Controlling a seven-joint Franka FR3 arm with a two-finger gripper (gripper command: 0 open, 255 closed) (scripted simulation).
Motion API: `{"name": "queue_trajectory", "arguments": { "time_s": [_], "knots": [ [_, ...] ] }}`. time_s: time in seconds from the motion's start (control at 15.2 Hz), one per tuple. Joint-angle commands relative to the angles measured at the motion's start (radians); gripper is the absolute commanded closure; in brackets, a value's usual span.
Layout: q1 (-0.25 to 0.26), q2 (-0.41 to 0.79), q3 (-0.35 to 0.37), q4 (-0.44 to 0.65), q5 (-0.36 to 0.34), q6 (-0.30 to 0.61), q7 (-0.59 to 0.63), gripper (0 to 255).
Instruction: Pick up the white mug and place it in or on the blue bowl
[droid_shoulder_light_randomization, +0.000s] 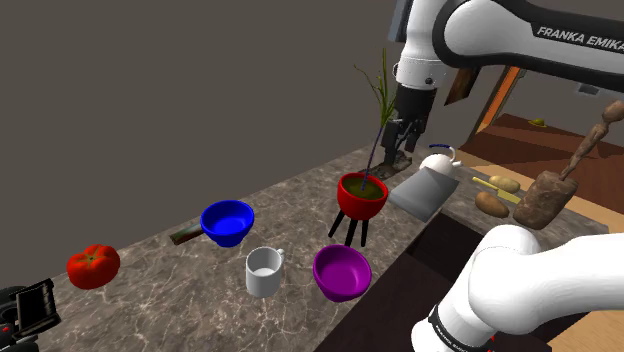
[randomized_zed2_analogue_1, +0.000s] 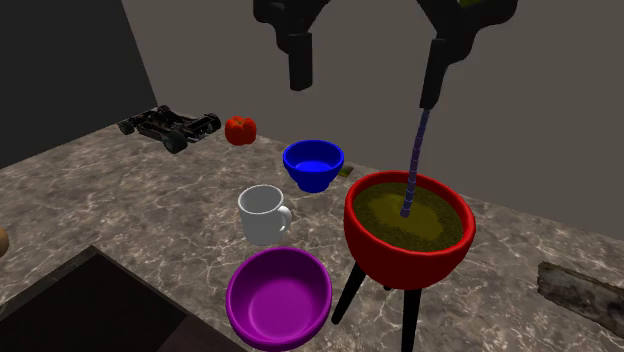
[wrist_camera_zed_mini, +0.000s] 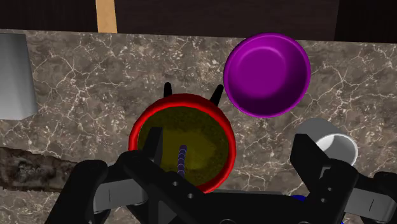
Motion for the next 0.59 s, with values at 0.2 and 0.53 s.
{"name": "queue_trajectory", "arguments": {
  "time_s": [0.2,0.53],
  "knots": [
    [0.014,0.015,0.037,-0.066,0.033,0.088,0.05,0],
    [0.041,0.068,0.101,-0.151,0.085,0.242,0.13,0]
  ]
}}
